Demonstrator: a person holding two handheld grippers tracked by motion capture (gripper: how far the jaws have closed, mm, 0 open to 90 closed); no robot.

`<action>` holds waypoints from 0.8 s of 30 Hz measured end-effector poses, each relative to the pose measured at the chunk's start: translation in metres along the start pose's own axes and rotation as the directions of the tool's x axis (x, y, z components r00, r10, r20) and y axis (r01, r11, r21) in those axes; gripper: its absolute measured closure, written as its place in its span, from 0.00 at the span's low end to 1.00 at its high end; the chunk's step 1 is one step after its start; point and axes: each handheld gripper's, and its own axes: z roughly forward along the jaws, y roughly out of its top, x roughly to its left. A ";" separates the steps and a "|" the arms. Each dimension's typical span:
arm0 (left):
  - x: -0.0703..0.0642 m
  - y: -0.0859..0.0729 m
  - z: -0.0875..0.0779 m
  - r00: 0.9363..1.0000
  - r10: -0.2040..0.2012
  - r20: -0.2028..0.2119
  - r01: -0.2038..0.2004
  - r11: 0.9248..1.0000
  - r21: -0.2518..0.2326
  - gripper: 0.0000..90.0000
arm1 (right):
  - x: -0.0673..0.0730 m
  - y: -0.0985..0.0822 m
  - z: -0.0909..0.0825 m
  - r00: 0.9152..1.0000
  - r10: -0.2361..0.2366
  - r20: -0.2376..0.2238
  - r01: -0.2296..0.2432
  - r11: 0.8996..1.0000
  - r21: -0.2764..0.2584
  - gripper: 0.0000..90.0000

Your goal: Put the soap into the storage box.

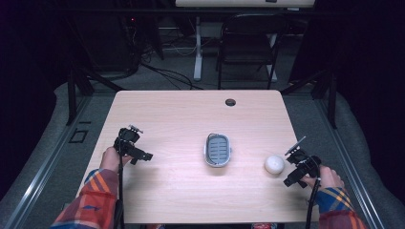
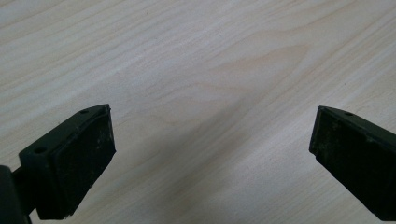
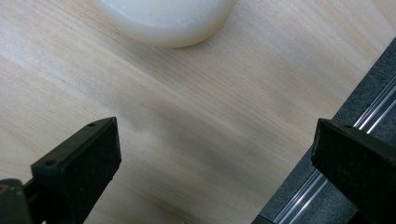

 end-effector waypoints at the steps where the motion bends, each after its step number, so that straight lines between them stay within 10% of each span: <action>1: 0.000 0.000 0.000 1.000 0.001 0.001 -0.001 1.000 0.000 0.00 | 0.000 0.000 0.000 1.000 0.001 0.003 -0.001 1.000 0.000 0.01; 24: -0.002 0.000 0.001 1.000 0.018 0.015 -0.018 1.000 0.005 0.00 | 0.007 0.007 0.003 1.000 -0.025 0.014 0.025 1.000 -0.010 0.01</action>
